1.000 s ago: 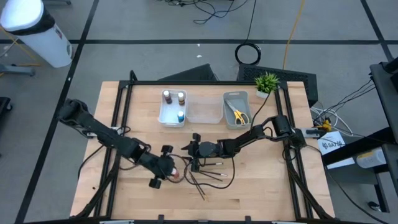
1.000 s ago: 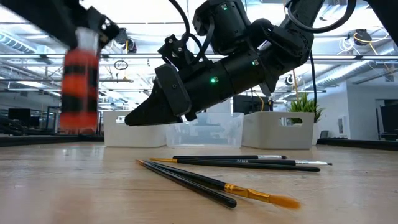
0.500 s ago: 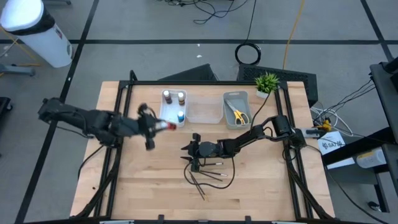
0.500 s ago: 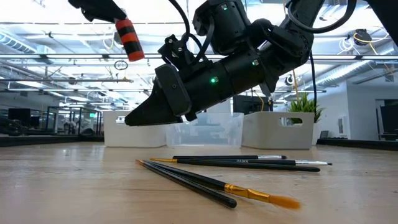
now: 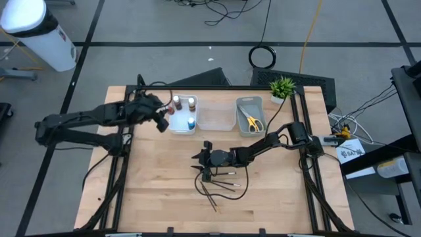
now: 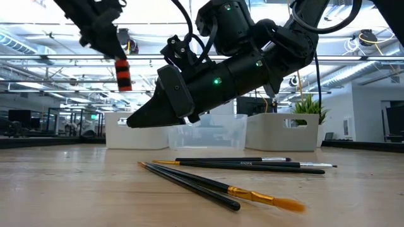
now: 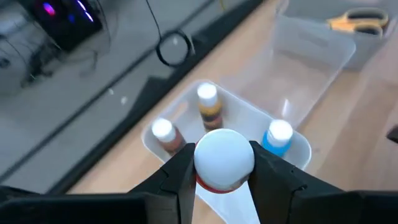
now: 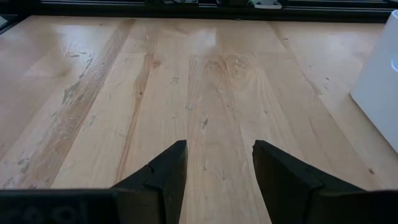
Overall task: Pick & Place Paint Supplies
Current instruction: Put the orange paint bottle in the white bin
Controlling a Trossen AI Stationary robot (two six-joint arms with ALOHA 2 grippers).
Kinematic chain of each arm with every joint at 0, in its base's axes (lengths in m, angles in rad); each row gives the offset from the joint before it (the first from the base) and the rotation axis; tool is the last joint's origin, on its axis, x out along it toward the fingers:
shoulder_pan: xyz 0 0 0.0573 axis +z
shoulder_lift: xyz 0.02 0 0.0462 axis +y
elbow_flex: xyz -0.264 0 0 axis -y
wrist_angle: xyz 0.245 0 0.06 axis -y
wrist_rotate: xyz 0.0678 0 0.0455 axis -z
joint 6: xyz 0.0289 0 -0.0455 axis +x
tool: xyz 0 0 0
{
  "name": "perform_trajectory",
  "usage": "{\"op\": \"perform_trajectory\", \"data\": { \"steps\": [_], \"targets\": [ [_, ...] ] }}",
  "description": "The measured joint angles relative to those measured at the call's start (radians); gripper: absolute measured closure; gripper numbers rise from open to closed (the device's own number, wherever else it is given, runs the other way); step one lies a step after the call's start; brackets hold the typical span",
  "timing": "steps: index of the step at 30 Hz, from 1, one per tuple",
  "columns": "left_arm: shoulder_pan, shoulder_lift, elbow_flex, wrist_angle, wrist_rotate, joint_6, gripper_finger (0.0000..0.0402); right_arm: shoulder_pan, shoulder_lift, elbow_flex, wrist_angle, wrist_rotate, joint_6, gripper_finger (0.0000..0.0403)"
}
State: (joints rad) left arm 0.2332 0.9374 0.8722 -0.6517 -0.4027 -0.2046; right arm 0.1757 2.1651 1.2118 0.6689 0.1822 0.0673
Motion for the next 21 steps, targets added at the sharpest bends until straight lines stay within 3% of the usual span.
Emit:
{"op": "perform_trajectory", "data": {
  "steps": [8, 14, 21],
  "targets": [
    [0.032, 0.173, 0.0, -0.011, 0.051, 0.018, 0.0273, 0.0, 0.0, 0.0, -0.008, 0.0, 0.0, 0.0232],
    [0.021, 0.29, -0.005, 0.019, 0.148, 0.041, 0.0271, 0.0, 0.0, 0.0, -0.016, 0.0, 0.0, 0.0232],
    [0.021, 0.301, -0.14, 0.186, 0.161, 0.044, 0.0276, 0.003, 0.0, 0.0, -0.026, 0.0, 0.0, 0.0232]
  ]
}}
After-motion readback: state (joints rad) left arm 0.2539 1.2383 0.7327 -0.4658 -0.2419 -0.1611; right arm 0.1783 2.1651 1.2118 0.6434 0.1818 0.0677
